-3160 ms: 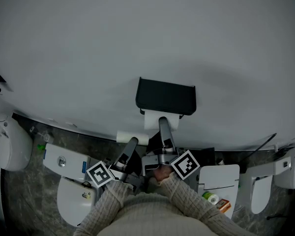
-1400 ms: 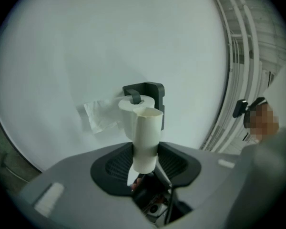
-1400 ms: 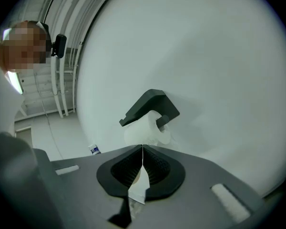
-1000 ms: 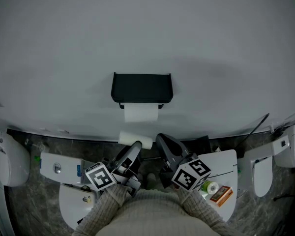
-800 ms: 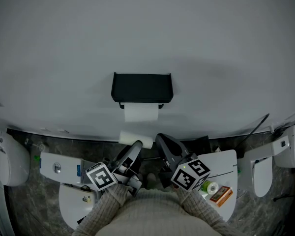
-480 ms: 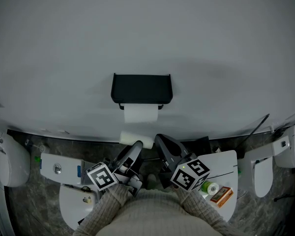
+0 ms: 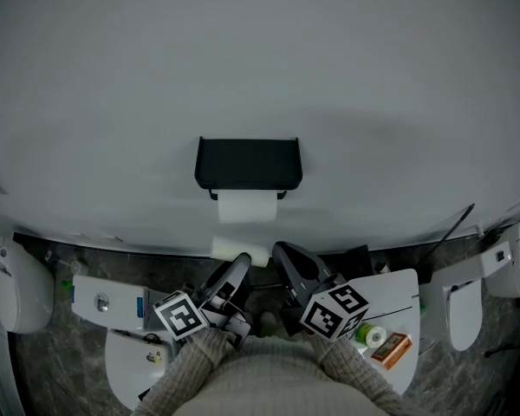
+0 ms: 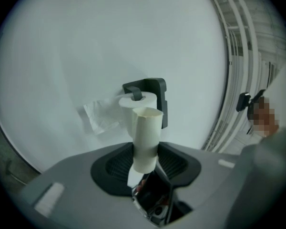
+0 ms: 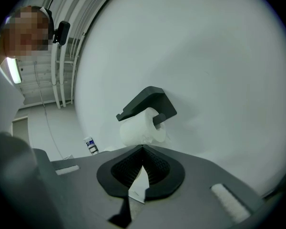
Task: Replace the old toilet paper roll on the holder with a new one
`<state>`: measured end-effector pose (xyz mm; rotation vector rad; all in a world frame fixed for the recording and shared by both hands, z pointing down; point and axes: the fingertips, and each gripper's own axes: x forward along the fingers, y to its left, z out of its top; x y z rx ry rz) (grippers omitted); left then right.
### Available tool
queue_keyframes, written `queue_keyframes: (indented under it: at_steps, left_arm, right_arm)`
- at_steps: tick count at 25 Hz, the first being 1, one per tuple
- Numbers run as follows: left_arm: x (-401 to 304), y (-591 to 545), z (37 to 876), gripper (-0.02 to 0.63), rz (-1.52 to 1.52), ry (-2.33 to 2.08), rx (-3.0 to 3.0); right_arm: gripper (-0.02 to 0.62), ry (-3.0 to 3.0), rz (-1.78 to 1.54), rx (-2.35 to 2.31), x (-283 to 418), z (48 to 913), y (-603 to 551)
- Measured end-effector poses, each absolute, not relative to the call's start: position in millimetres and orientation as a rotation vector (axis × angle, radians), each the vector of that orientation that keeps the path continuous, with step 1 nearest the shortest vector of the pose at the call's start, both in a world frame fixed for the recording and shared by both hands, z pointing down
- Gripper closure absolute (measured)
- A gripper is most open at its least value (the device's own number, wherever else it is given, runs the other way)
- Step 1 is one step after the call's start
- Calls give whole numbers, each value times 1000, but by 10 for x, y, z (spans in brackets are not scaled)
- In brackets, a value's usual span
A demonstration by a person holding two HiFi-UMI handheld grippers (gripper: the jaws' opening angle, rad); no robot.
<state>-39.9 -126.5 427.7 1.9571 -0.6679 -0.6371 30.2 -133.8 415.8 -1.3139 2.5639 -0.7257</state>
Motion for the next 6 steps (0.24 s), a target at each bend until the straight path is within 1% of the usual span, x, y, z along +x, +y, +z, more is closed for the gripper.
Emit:
queue_keyframes:
  at_steps: [6]
  left_arm:
    - [-410,-1319,4284,451,-608,-699,1994]
  right_arm:
    - [595,2565,-727,-1312,324,4157,-1362]
